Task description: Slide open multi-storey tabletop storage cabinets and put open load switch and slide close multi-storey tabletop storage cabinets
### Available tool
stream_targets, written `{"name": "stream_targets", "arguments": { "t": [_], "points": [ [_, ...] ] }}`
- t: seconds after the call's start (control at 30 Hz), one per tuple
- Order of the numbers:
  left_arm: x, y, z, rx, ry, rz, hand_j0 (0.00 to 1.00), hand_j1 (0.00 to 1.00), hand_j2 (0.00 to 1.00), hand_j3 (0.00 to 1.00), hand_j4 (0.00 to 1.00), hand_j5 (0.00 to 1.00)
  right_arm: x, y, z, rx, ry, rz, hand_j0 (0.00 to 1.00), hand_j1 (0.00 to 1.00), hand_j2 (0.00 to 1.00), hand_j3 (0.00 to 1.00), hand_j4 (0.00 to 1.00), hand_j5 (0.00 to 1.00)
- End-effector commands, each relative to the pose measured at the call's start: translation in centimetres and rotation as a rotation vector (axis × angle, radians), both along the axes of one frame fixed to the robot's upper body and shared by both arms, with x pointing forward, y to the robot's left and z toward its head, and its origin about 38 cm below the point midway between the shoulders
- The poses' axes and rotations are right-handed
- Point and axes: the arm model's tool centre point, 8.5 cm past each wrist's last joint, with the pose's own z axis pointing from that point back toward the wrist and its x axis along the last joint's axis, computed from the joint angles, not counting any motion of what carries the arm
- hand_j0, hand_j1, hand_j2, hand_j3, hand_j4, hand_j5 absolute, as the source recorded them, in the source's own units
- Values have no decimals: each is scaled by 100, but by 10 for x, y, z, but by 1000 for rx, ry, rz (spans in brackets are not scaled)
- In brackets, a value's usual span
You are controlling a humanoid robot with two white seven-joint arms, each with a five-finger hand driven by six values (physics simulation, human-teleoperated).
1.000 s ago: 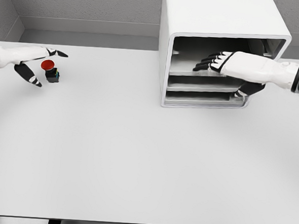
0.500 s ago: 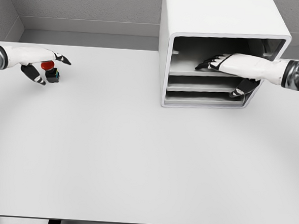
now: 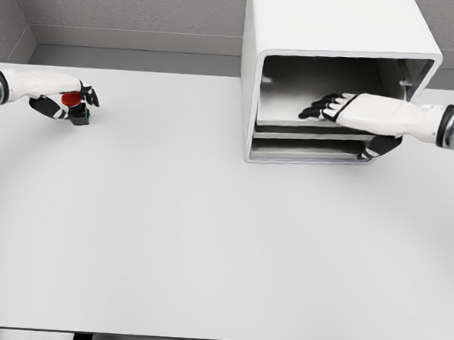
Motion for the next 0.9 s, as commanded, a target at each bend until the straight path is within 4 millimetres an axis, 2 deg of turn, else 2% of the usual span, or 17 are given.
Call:
{"name": "stream_targets", "arguments": {
  "t": [0.0, 0.03, 0.1, 0.23, 0.33, 0.4, 0.47, 0.53, 0.57, 0.67, 0.77, 0.8, 0.87],
  "points": [
    [0, 1, 0, -2, 0, 4, 60, 60, 60, 60, 60, 60, -7, 6, 6, 5, -7, 43, 100, 100, 100, 100, 100, 100],
    [0, 0, 0, -2, -1, 3, 54, 54, 54, 54, 54, 54, -7, 7, 6, 5, -8, 45, 100, 100, 100, 100, 100, 100],
    [0, 0, 1, -3, -3, 0, 54, 54, 54, 54, 54, 54, -13, -3, 10, -19, -15, 39, 100, 100, 100, 100, 100, 100],
    [0, 0, 1, -3, -4, 1, 49, 49, 49, 49, 49, 49, -20, 2, 6, -20, -9, 60, 100, 100, 100, 100, 100, 100],
    [0, 2, 3, -5, -7, 4, 48, 48, 48, 48, 48, 48, -29, -12, 13, -19, -28, 40, 100, 100, 100, 100, 100, 100],
    [0, 0, 2, -4, -7, -2, 41, 41, 41, 41, 41, 41, -34, -17, 11, -14, -28, 30, 100, 100, 100, 100, 100, 100],
    [1, -7, 10, -4, -30, -25, 39, 39, 39, 39, 39, 39, -39, -20, 14, -29, -32, 32, 100, 100, 100, 100, 100, 100],
    [1, -8, 10, -3, -29, -28, 31, 31, 31, 31, 31, 31, -42, -24, 16, -34, -37, 28, 100, 100, 100, 100, 100, 100],
    [1, -11, 12, -2, -36, -36, 31, 31, 31, 31, 31, 31, -43, -26, 16, -30, -39, 23, 100, 100, 100, 100, 100, 100],
    [1, -33, 31, -28, -93, -105, 31, 31, 31, 31, 31, 31, -49, -27, 14, -35, -35, 29, 100, 100, 100, 100, 100, 100],
    [-11, -32, 71, -94, -179, -160, 31, 31, 31, 31, 31, 31, -52, -29, 15, -46, -35, 31, 100, 100, 100, 100, 100, 100],
    [-17, -41, 86, -87, -217, -206, 31, 31, 31, 31, 31, 31, -54, -28, 14, -45, -35, 34, 100, 100, 100, 100, 100, 100],
    [-32, -68, 103, -70, -274, -314, 31, 31, 31, 31, 31, 31, -57, -30, 15, -33, -39, 28, 100, 100, 100, 100, 100, 100]
  ]
}}
